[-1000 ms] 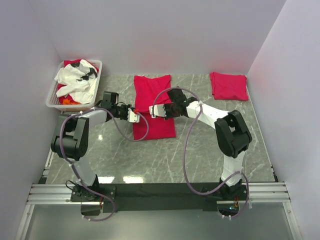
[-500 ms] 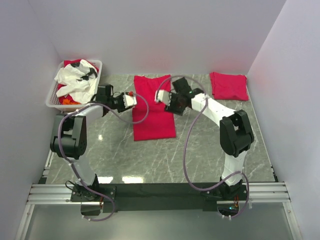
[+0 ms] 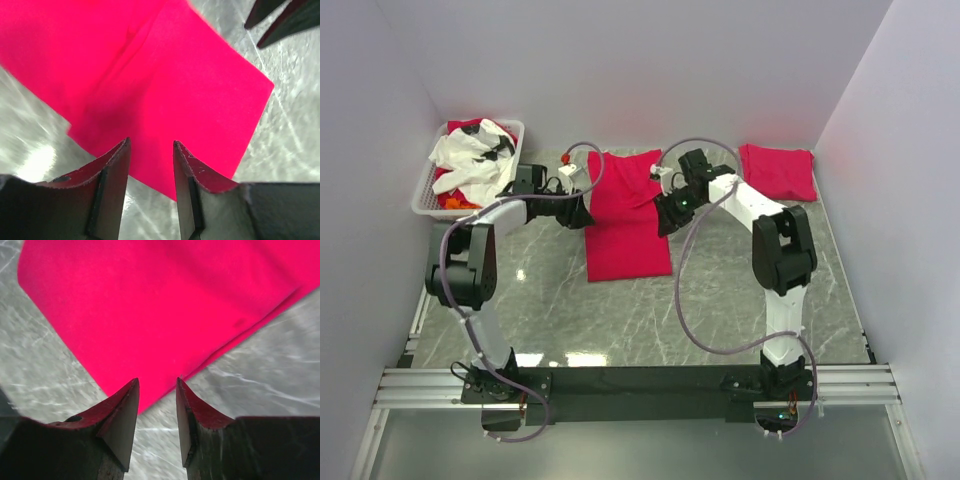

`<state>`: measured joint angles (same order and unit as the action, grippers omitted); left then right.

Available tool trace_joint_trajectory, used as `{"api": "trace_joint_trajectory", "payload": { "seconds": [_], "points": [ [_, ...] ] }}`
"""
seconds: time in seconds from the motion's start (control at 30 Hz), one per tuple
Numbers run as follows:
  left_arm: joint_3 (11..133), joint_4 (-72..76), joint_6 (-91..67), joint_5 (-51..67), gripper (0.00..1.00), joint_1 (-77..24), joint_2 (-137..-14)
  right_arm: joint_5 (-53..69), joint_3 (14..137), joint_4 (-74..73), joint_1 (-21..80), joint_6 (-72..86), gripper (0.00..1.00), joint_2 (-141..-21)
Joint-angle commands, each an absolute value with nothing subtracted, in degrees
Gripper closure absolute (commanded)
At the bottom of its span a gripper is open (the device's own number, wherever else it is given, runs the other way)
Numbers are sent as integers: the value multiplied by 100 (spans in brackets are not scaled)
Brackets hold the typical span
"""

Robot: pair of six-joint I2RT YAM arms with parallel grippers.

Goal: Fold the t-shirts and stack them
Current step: Fold the tshirt

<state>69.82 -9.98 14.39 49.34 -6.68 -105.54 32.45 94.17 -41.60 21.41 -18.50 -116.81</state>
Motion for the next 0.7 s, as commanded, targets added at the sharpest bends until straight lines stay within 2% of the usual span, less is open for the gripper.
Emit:
{"api": "trace_joint_trajectory", "payload": {
  "seconds": [0.0, 0.37, 0.67],
  "points": [
    [7259, -949, 185, 4992, 55, -677, -10898, 3796, 9475, -4139, 1942, -941, 57, -11979],
    [7358, -1696, -773, 4939, 60, -677, -11962, 4140, 8229, -3780, 1960, -475, 58, -12270],
    [6303, -1819, -713, 5088, 61, -712, -11261, 4008, 7164, -3762, 2188, -641, 59, -11524]
  ]
}}
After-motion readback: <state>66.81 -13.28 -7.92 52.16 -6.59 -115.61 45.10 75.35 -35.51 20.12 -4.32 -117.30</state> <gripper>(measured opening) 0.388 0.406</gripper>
